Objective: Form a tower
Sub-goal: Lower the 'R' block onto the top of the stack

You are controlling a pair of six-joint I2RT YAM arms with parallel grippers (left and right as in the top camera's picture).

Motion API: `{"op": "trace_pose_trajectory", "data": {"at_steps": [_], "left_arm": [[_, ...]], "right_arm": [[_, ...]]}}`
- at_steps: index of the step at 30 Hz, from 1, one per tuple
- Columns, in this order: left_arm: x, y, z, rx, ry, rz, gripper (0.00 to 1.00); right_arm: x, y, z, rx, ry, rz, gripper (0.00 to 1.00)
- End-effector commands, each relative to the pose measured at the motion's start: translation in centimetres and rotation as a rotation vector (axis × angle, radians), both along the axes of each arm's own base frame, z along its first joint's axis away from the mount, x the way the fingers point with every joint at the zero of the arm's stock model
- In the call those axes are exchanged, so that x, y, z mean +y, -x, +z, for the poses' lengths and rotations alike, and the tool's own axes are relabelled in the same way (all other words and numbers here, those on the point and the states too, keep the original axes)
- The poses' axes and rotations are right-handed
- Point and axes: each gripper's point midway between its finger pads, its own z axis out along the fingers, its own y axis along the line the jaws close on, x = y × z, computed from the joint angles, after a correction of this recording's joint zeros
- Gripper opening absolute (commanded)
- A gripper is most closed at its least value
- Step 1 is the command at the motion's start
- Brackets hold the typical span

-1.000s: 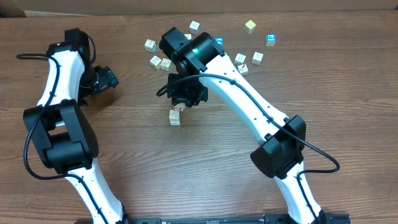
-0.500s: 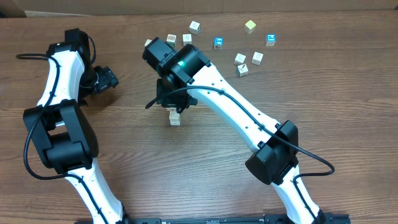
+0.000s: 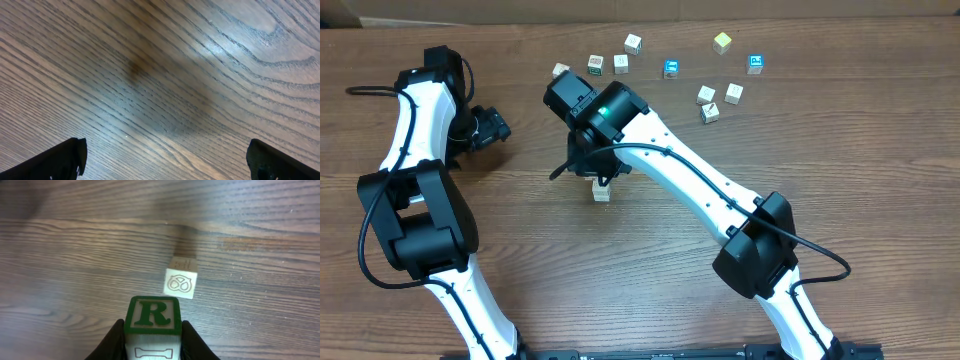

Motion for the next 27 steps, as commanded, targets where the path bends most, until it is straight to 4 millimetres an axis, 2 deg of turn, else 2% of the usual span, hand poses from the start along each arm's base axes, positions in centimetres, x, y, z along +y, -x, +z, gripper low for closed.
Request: {"op": "trace_pose_trajectory", "data": {"at_steps": [1, 21, 27], "left_arm": [[-0.2, -0.1, -0.4, 0.011, -0.004, -0.018, 1.00], [-0.2, -0.1, -0.4, 0.011, -0.004, -0.018, 1.00], [-0.2, -0.1, -0.4, 0.011, -0.004, -0.018, 0.99]], "right_arm": [[-0.3, 0.0, -1.3, 0.009, 0.030, -0.009, 0.08], [-0.7, 0.3, -3.9, 0.031, 0.060, -0.009, 0.09], [-0.9, -0.1, -3.9, 0.013, 0.069, -0.034, 0.09]]}}
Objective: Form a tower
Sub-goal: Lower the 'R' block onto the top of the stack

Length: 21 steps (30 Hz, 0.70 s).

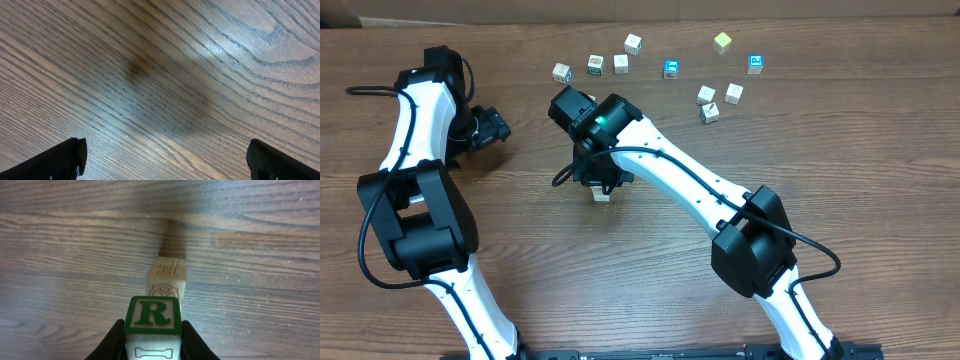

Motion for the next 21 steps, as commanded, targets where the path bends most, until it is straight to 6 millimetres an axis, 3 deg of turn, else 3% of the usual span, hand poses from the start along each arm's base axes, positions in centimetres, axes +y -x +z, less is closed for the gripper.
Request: {"op": "trace_pose_trajectory", "data": {"at_steps": [1, 21], "left_arm": [[-0.17, -0.05, -0.41, 0.011, -0.004, -0.018, 0.99], [-0.17, -0.05, -0.41, 0.011, -0.004, -0.018, 0.99]], "right_arm": [[-0.32, -0.49, -0.25, -0.024, 0.023, -0.036, 0.09], [-0.25, -0.76, -0.46, -0.035, 0.022, -0.060, 0.12]]}}
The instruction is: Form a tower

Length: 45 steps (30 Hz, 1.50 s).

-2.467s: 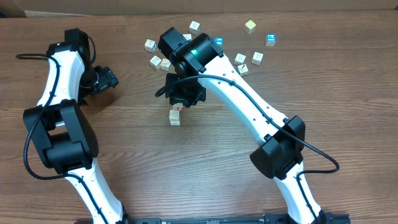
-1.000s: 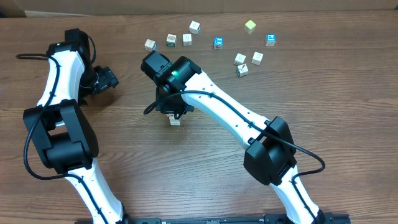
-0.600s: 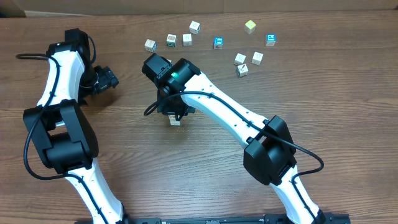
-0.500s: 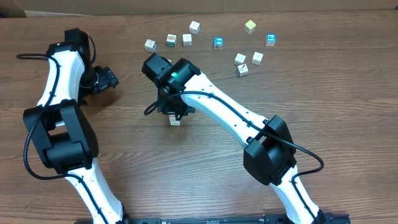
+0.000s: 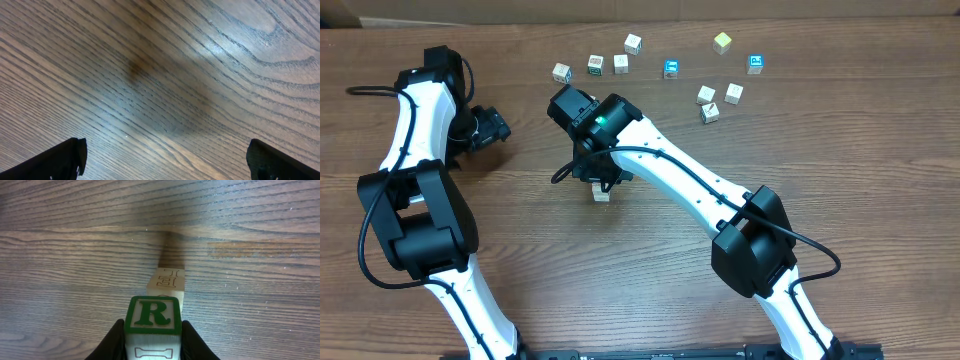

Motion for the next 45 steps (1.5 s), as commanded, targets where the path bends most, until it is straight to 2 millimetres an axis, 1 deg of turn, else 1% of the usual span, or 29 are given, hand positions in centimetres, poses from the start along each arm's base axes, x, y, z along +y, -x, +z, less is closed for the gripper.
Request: {"op": "trace_pose_trajectory", "data": {"at_steps": [1, 6, 10, 14, 16, 22, 26, 28, 32, 35, 39, 41, 43, 45], "left_arm": [[-0.2, 0.0, -0.4, 0.011, -0.003, -0.018, 1.00], [-0.2, 0.0, -0.4, 0.011, -0.003, -0.018, 0.99], [-0.2, 0.0, -0.4, 0.011, -0.003, -0.018, 1.00], [-0.2, 0.0, -0.4, 0.011, -0.003, -0.018, 0.99], [-0.2, 0.0, -0.4, 0.011, -0.003, -0.018, 1.00], [-0.2, 0.0, -0.4, 0.011, -0.003, -0.018, 1.00], [-0.2, 0.0, -0.4, 0.011, -0.003, -0.018, 0.99], [-0.2, 0.0, -0.4, 0.011, -0.003, -0.018, 1.00], [-0.2, 0.0, -0.4, 0.011, -0.003, -0.018, 1.00], [-0.2, 0.0, -0.4, 0.011, -0.003, -0.018, 1.00], [-0.2, 0.0, -0.4, 0.011, -0.003, -0.018, 1.00], [-0.2, 0.0, -0.4, 0.011, -0.003, -0.018, 0.99], [-0.2, 0.0, -0.4, 0.011, -0.003, -0.018, 0.99], [-0.2, 0.0, -0.4, 0.011, -0.003, -0.018, 1.00]], "right_arm": [[-0.3, 0.1, -0.7, 0.000, 0.022, -0.011, 0.12], [-0.4, 0.5, -1.6, 0.011, 0.033, -0.007, 0.12], [-0.3, 0.4, -1.6, 0.010, 0.028, -0.006, 0.13], [-0.2, 0.5, -1.6, 0.015, 0.022, -0.005, 0.19], [-0.2, 0.5, -1.6, 0.015, 0.022, -0.005, 0.20], [-0.1, 0.5, -1.6, 0.017, 0.021, -0.005, 0.36], [-0.1, 0.6, -1.6, 0.021, 0.017, -0.004, 0.40], [-0.1, 0.6, -1.6, 0.021, 0.017, -0.003, 0.52], [0.0, 0.7, -1.6, 0.023, 0.014, -0.003, 0.60], [0.0, 0.7, -1.6, 0.026, 0.011, -0.002, 0.61], [0.3, 0.8, -1.5, 0.034, -0.004, 0.001, 0.57], [0.7, 0.7, -1.3, 0.032, -0.022, 0.003, 0.58], [0.8, 0.2, -0.8, 0.016, -0.035, 0.002, 0.61], [0.8, -0.7, 0.1, -0.006, -0.055, -0.003, 0.62]]}}
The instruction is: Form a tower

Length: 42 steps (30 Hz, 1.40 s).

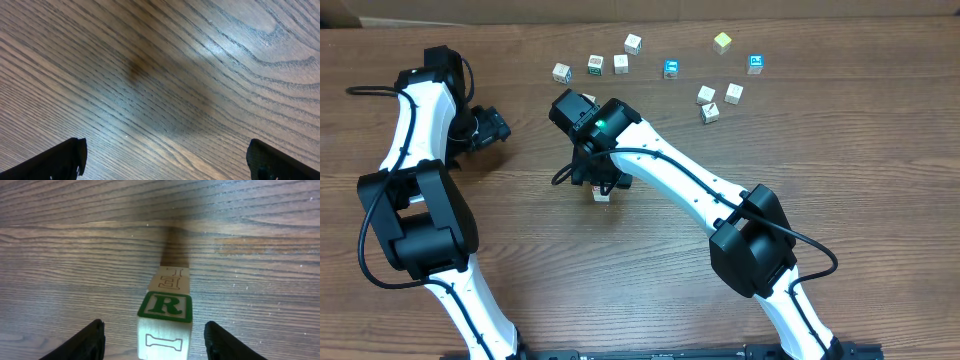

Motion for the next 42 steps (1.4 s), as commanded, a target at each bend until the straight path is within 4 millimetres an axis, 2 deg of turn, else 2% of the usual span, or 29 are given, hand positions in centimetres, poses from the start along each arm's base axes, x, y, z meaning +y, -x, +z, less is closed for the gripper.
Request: {"op": "trace_pose_trajectory", "data": {"at_steps": [1, 5, 13, 15, 16, 19, 21, 23, 30, 36, 39, 42], "left_arm": [[-0.2, -0.1, -0.4, 0.011, -0.004, -0.018, 1.00], [-0.2, -0.1, -0.4, 0.011, -0.004, -0.018, 0.99], [-0.2, -0.1, -0.4, 0.011, -0.004, -0.018, 1.00], [-0.2, -0.1, -0.4, 0.011, -0.004, -0.018, 0.99], [-0.2, -0.1, -0.4, 0.011, -0.004, -0.018, 1.00], [-0.2, -0.1, -0.4, 0.011, -0.004, -0.018, 1.00], [-0.2, -0.1, -0.4, 0.011, -0.004, -0.018, 0.99], [-0.2, -0.1, -0.4, 0.011, -0.004, -0.018, 1.00], [-0.2, -0.1, -0.4, 0.011, -0.004, -0.018, 1.00], [-0.2, -0.1, -0.4, 0.011, -0.004, -0.018, 1.00], [-0.2, -0.1, -0.4, 0.011, -0.004, -0.018, 0.99], [-0.2, -0.1, -0.4, 0.011, -0.004, -0.018, 1.00]], "right_arm": [[0.3, -1.5, 1.7, -0.040, -0.047, 0.003, 0.63], [-0.6, -3.3, 3.2, -0.076, -0.069, -0.001, 0.66], [-4.2, -5.2, 3.0, -0.034, -0.048, -0.086, 0.65], [-5.4, -5.2, 2.8, -0.009, -0.031, -0.106, 0.56], [-6.3, -5.0, 2.7, 0.012, -0.013, -0.119, 0.41], [-7.6, -4.3, 2.5, 0.057, 0.024, -0.131, 0.20], [-8.2, -3.5, 2.3, 0.088, 0.051, -0.131, 0.09], [-8.6, -2.8, 2.2, 0.113, 0.072, -0.132, 0.04], [-8.4, -0.6, 0.8, 0.182, 0.102, -0.105, 0.04], [-7.0, -0.4, 0.8, 0.199, 0.039, -0.093, 0.04], [-5.3, -0.1, 1.1, 0.213, -0.060, 0.042, 0.04], [-4.5, 0.2, 1.6, 0.247, -0.144, 0.110, 0.04]]}}
